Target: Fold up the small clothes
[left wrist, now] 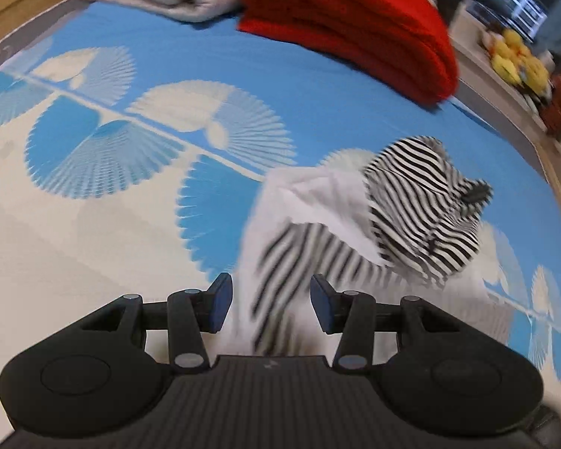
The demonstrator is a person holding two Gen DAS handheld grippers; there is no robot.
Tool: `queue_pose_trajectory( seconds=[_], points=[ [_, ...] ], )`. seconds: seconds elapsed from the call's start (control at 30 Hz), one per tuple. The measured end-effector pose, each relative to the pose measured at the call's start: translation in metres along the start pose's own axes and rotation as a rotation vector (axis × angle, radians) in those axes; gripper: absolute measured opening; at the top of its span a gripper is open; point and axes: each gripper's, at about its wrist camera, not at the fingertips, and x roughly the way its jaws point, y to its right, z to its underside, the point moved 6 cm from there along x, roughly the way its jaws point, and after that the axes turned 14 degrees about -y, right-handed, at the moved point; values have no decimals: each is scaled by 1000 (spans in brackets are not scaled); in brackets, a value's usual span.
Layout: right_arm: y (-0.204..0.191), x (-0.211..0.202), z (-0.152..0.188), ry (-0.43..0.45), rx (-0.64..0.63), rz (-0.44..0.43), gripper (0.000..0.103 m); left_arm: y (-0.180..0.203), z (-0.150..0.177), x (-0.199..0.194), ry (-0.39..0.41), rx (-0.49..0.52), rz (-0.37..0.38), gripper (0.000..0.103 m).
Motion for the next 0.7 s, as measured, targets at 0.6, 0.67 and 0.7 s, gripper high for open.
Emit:
queue_pose_trajectory(
  seconds=[0.6,0.67,0.7],
  points=[
    [131,-31,9,-48,490,350,37,-28,31,85,-251,5,25,49],
    [147,-43,9,-11,556,370,37,-25,34,93,-263,23,9,31],
    [154,-48,11,5,583,381,37,-22,35,95,-267,39,7,15]
  ],
)
